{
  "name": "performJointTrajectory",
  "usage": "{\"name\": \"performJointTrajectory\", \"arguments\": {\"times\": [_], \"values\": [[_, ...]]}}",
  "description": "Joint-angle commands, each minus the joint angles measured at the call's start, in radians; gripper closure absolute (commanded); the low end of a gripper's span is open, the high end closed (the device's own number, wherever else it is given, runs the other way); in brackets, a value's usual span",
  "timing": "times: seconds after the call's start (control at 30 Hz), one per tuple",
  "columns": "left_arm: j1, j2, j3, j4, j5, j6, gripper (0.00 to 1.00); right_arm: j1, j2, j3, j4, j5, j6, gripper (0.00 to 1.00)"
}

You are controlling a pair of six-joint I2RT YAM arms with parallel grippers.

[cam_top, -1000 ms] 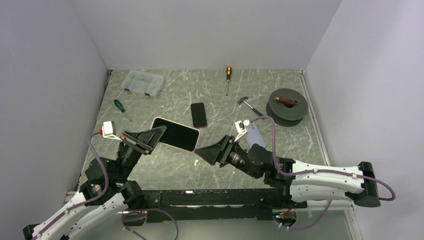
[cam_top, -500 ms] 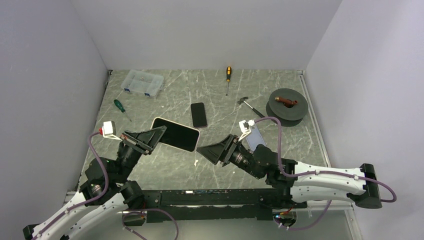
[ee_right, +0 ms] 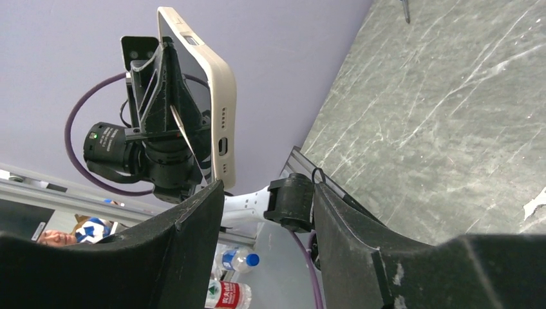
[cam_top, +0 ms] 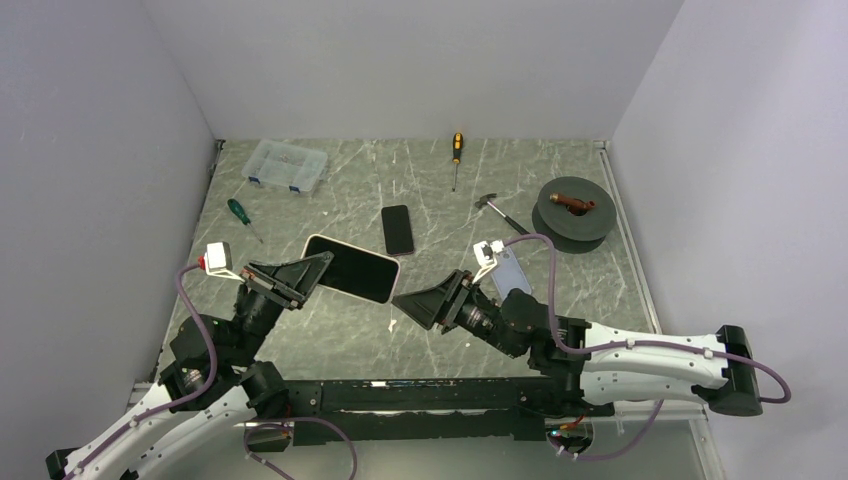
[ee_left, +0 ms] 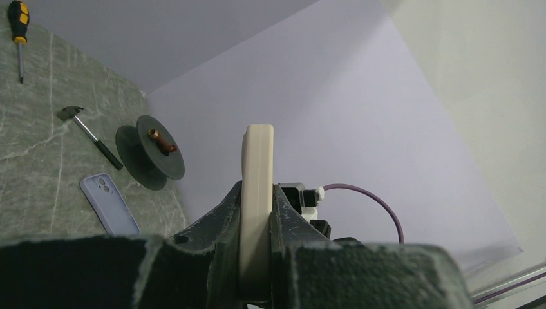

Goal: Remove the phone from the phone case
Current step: Remove the phone case from the phone.

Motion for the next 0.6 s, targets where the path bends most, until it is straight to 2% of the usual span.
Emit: {"name": "performJointTrajectory", "arguments": {"times": [0.0,0.13,0.3,0.57], "values": [[0.003,-0.008,0.014,0.088,0.003,-0.017,1.0,-0.001,0.005,0.039,0.04,-0.015,-0.015,0.42],[0.003,-0.011,0.011,0.087,0.0,-0.017,1.0,-0.001,0.006,0.042,0.037,-0.011,-0.015,0.37],[0.002,-0.012,0.01,0.083,0.0,-0.018,1.0,-0.001,0.005,0.036,0.043,-0.009,-0.013,0.37],[0.002,-0.008,0.018,0.095,0.017,-0.022,1.0,-0.004,0.034,0.062,-0.01,-0.003,0.017,0.43]]}}
